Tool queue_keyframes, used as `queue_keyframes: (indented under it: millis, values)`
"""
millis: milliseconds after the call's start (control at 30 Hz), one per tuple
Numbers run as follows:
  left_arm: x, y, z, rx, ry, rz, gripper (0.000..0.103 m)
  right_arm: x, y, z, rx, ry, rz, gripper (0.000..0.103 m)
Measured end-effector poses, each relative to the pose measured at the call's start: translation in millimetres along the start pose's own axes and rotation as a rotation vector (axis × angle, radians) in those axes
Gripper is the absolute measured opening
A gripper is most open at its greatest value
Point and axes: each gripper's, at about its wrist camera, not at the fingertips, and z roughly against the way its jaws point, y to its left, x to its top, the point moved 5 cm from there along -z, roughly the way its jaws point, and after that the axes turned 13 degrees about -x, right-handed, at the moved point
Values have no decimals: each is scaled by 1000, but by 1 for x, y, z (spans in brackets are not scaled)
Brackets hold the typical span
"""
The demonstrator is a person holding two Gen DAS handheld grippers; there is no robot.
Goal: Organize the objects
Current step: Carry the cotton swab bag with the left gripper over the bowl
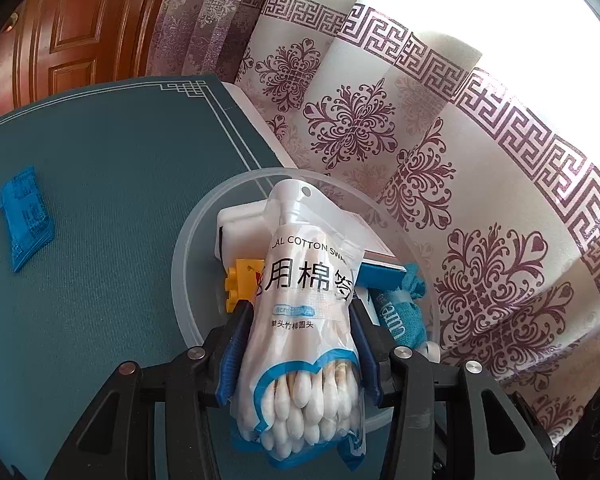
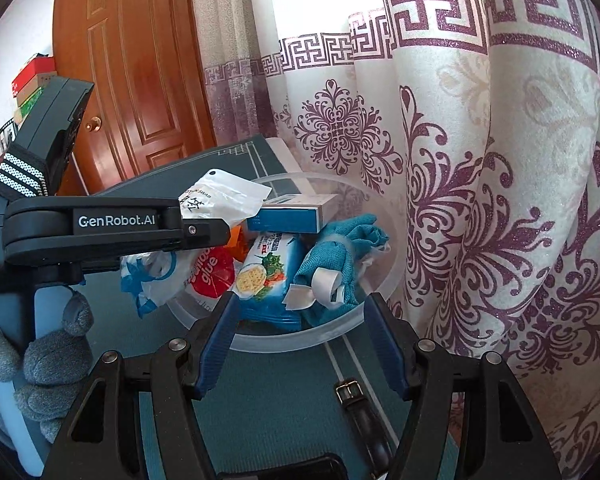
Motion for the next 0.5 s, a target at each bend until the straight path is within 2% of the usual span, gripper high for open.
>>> queue_keyframes:
  millis: [167,300,367,433,500]
  values:
    - [7,4,-7,23,-29,-20,51,-3,1,-3,1,6,1,66]
    - [10,7,-9,13,-42,-16,54,-3,3,-3,-1,-2,5,66]
    - [9,7,-7,1,-46,-10,60,-2,3,-3,-6,-7,8,66]
    - [8,6,-3,-5,-58,-7,71,-2,2,-3,-5,-7,8,66]
    - [9,3,1,-10,-67,-9,75,-2,2,-3,-5,-8,10,66]
